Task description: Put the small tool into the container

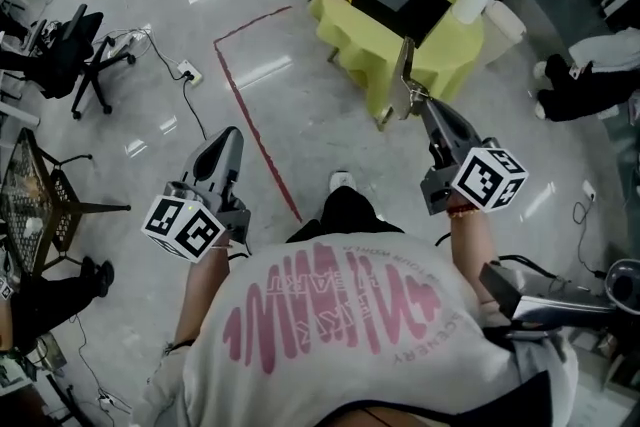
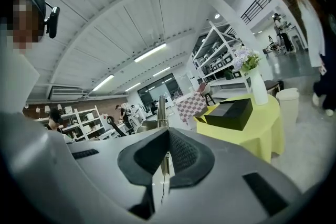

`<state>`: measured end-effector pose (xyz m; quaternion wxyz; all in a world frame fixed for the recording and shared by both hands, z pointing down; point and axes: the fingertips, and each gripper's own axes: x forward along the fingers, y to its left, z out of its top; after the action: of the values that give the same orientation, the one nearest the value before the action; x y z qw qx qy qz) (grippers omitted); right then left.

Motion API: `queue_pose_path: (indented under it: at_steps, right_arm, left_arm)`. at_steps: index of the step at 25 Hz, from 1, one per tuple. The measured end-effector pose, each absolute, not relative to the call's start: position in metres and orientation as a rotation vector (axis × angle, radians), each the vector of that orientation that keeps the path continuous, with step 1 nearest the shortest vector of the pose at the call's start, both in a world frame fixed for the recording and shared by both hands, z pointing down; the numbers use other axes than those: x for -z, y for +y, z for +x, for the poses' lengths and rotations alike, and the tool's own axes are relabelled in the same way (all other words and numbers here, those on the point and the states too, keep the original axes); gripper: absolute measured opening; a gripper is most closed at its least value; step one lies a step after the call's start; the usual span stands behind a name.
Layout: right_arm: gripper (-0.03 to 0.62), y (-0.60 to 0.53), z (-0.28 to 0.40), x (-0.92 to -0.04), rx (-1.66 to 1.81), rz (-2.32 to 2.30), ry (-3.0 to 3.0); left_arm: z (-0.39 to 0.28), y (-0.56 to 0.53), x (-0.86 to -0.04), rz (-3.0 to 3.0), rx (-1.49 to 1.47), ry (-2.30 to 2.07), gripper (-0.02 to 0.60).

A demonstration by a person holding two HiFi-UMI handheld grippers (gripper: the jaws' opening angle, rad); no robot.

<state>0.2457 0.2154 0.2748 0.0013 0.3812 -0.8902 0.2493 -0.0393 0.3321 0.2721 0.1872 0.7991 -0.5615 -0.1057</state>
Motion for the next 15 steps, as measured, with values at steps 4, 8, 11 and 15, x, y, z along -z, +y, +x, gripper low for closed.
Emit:
queue_pose_path:
  at_steps: [4, 8, 11, 15]
  right_arm:
    - [0.006, 0.205, 0.243, -0.286, -0.798, 1.186, -2.78]
    - [0.007, 0.182, 0.239, -0.292, -0.8, 1.186, -2.786]
    - [0.006, 0.161, 0.233, -0.289, -0.785, 1.162, -2.803]
    - [0.006, 0.117, 0.221, -0.287, -0.772, 1.149, -2.814]
  left_arm:
    - [-0.039, 0.323, -0.281, 2.227, 0.313, -1.556, 0.006]
    - [-0.045, 0.303, -0.288, 2.203, 0.307, -1.578, 0.006]
    - [-0.048, 0.287, -0.283, 2.22, 0.308, -1.574, 0.006]
    - [-0.059, 0.254, -0.281, 2.204, 0.335, -1.581, 0.006]
